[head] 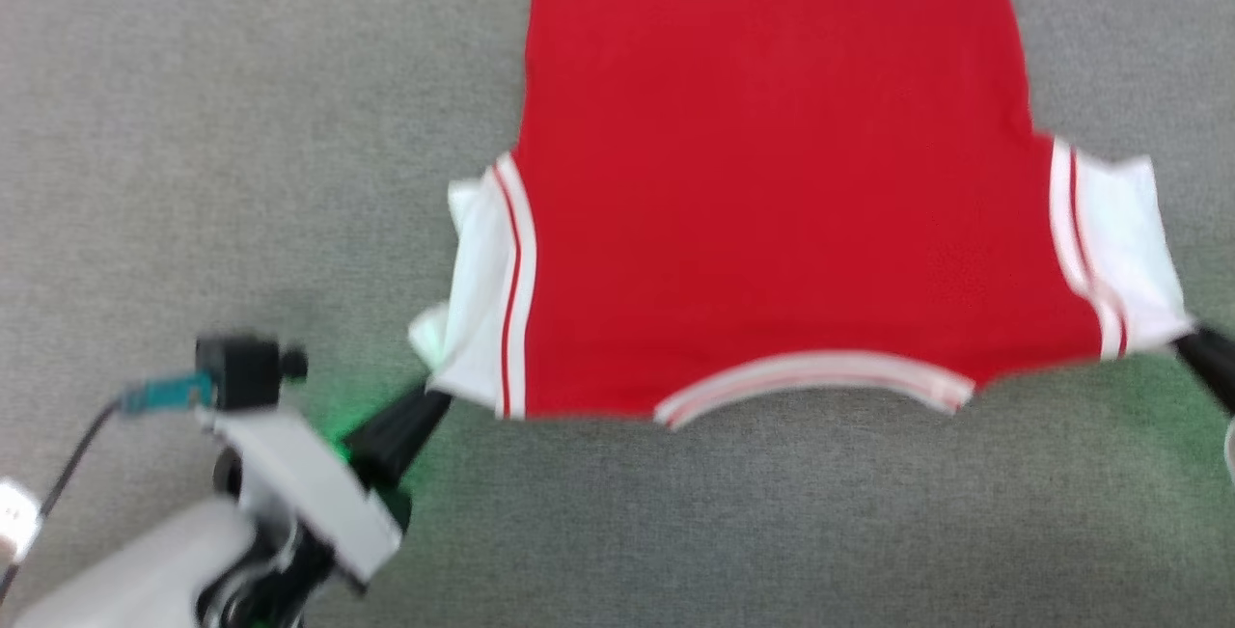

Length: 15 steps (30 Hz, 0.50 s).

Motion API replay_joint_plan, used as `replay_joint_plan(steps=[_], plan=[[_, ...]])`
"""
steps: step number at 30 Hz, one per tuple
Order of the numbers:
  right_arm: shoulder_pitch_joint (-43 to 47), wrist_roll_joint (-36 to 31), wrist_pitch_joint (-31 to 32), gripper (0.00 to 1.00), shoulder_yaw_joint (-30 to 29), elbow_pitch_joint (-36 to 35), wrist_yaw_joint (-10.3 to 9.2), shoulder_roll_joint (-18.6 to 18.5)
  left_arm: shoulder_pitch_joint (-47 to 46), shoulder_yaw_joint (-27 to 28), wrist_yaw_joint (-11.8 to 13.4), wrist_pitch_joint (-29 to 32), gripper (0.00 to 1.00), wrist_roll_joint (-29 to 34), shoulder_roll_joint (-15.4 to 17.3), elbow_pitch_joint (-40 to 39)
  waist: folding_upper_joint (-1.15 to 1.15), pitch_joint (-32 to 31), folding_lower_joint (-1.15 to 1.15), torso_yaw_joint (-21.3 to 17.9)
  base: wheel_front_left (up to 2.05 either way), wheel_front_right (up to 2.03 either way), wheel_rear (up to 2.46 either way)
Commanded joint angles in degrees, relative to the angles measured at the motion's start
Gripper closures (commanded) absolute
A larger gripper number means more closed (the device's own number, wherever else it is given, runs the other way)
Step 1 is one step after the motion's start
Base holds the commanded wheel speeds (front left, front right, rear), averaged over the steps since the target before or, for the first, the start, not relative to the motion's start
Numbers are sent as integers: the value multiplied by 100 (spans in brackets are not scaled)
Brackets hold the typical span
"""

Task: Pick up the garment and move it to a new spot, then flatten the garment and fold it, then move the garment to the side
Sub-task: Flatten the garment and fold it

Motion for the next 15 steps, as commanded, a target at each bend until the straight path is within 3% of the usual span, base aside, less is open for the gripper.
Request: replay_joint_plan(steps=[1, 11, 15], plan=[[214, -13, 34, 100, -107, -84, -8, -49, 182, -20, -2, -40, 100, 40, 149, -94, 0, -127, 0, 51, 0, 0, 0], [2324, -108, 652, 100, -1239, -1170, -9, -364, 1313, 180, 489, -140, 100, 166, 952, -1472, 0, -231, 0, 97, 0, 0, 0], [3058, -297, 904, 100, -1905, -1645, -8, -263, 1676, 427, 674, -147, 100, 212, 1112, -1884, 0, -194, 0, 85, 0, 0, 0]])
